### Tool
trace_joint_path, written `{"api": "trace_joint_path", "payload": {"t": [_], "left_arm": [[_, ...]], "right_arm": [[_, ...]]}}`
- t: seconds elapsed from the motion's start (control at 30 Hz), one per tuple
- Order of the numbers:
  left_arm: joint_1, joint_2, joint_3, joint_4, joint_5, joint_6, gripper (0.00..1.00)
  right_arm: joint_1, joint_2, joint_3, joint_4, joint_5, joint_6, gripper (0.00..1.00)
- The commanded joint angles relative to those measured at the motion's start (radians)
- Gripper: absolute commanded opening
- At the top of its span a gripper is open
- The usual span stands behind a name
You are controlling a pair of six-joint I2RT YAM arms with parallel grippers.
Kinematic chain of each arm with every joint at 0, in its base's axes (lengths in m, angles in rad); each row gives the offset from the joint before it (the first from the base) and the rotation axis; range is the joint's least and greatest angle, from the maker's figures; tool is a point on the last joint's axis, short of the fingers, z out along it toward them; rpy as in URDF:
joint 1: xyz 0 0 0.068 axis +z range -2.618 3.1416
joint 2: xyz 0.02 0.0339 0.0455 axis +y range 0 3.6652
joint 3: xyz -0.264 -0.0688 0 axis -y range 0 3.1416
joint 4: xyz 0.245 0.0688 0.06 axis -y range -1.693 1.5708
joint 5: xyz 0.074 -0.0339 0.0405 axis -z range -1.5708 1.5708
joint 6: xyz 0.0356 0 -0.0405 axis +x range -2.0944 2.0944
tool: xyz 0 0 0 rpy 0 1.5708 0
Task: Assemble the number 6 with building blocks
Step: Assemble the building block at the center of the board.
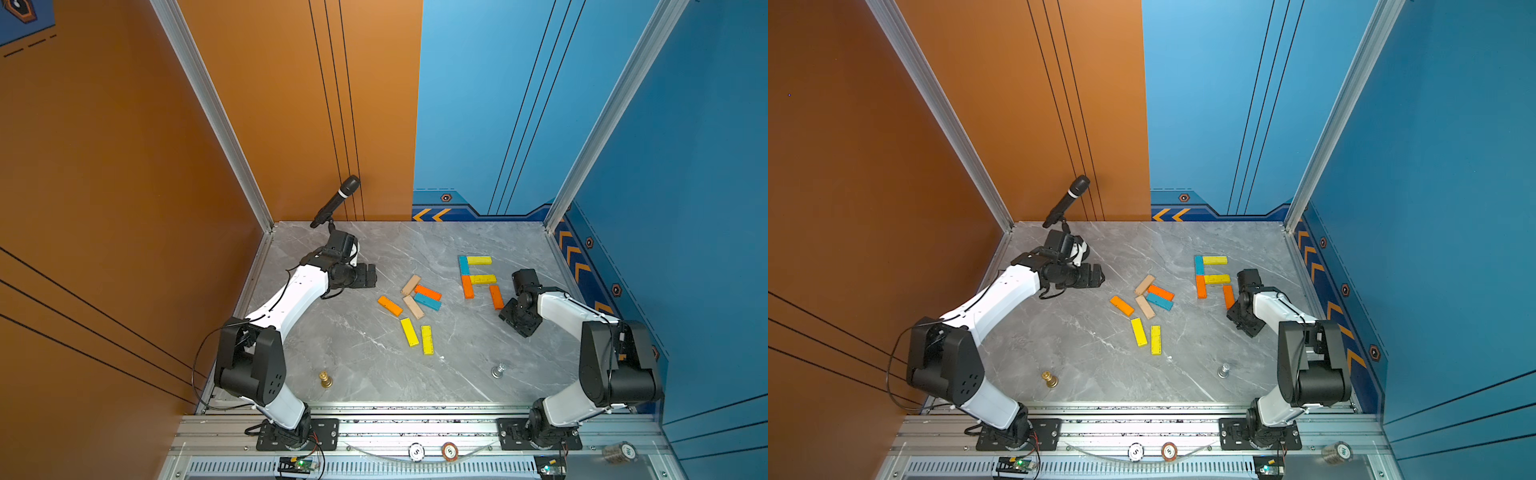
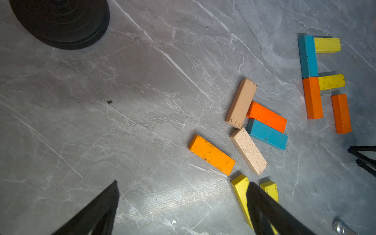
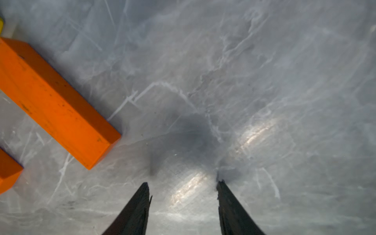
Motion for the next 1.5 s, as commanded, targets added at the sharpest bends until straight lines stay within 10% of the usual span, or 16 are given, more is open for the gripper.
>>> {"api": "trace_joint_path", "payload": {"t": [0.0, 1.47], "left_arm": [[0.004, -0.022, -0.015, 0.002, 0.019, -0.004, 0.98], [0.014, -0.008, -0.013, 0.002, 0.021, -0.003, 0.98]], "right_arm": [[-0.008, 0.034, 0.025, 0.006, -0.025, 0.078, 0.54], [-0.020, 0.151, 0.110, 0.039, -0.068, 0.114, 0.58]]}}
